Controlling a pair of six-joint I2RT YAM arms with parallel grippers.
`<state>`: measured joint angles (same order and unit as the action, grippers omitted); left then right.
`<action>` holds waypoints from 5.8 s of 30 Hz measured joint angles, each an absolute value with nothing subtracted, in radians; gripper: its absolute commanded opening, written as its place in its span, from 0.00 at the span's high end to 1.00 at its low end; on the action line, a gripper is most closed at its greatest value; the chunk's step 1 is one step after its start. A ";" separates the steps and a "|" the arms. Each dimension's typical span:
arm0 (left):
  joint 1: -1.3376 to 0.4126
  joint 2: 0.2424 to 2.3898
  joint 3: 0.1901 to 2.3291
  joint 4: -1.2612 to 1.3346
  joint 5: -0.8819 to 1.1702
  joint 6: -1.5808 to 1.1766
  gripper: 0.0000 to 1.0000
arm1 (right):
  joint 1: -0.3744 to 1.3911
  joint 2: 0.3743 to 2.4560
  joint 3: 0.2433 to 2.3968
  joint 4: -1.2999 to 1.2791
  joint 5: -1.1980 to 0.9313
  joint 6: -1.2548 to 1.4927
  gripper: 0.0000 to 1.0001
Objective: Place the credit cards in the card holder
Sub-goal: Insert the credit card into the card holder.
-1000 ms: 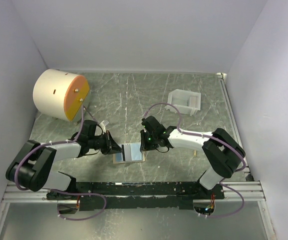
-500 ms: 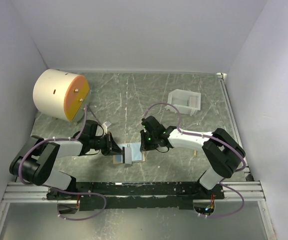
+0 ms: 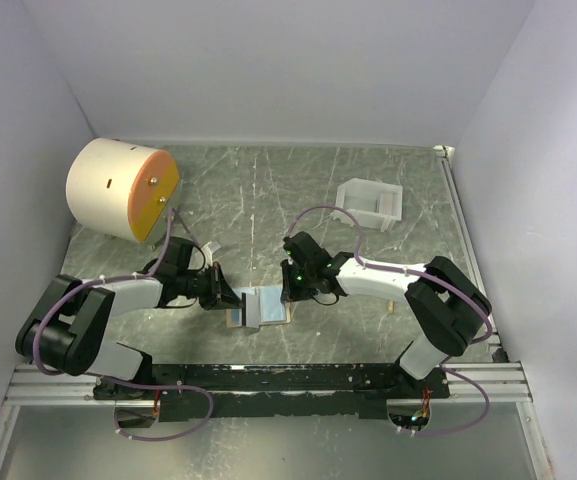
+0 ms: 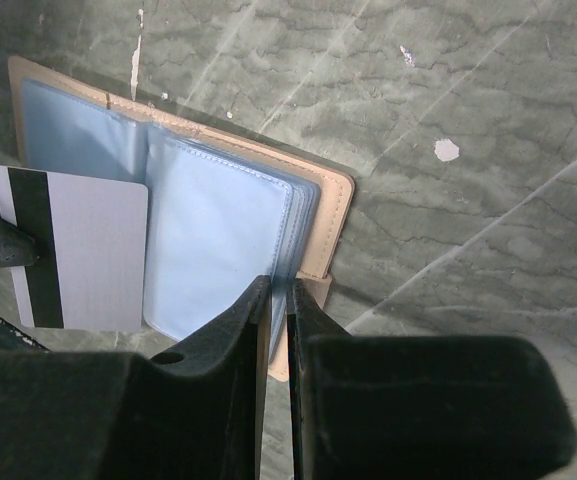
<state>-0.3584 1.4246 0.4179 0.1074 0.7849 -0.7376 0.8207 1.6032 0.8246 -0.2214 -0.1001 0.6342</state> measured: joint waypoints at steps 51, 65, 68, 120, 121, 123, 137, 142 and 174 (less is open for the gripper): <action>-0.338 1.632 0.339 0.592 0.912 -0.963 0.93 | 0.820 1.602 0.822 -0.215 -0.086 0.628 0.92; -0.343 1.672 0.324 0.694 0.908 -1.010 0.93 | 0.824 1.602 0.822 -0.211 -0.081 0.628 0.92; -0.343 1.672 0.325 0.667 0.889 -0.983 0.93 | 0.824 1.602 0.822 -0.210 -0.081 0.628 0.92; -0.429 1.577 0.290 0.664 0.688 -0.986 0.50 | 0.833 1.497 0.766 -0.224 -0.073 0.725 0.66; -0.429 1.557 0.296 0.633 0.676 -0.979 0.49 | 0.833 1.497 0.766 -0.224 -0.072 0.725 0.67; -0.430 1.520 0.304 0.583 0.653 -0.965 0.49 | 0.833 1.496 0.763 -0.223 -0.070 0.725 0.68; -0.449 1.472 0.313 0.473 0.607 -0.937 0.48 | 0.833 1.501 0.740 -0.194 -0.081 0.726 0.75; -0.461 1.491 0.315 0.480 0.606 -0.936 0.60 | 0.833 1.516 0.726 -0.168 -0.094 0.730 0.76; -0.565 1.598 0.355 0.606 0.612 -1.025 0.59 | 0.833 1.521 0.694 -0.109 -0.121 0.748 0.81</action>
<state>-0.5652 1.5982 0.3550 0.6064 0.6117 -1.0252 0.8333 1.5208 0.6941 -0.1085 -0.1211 0.7475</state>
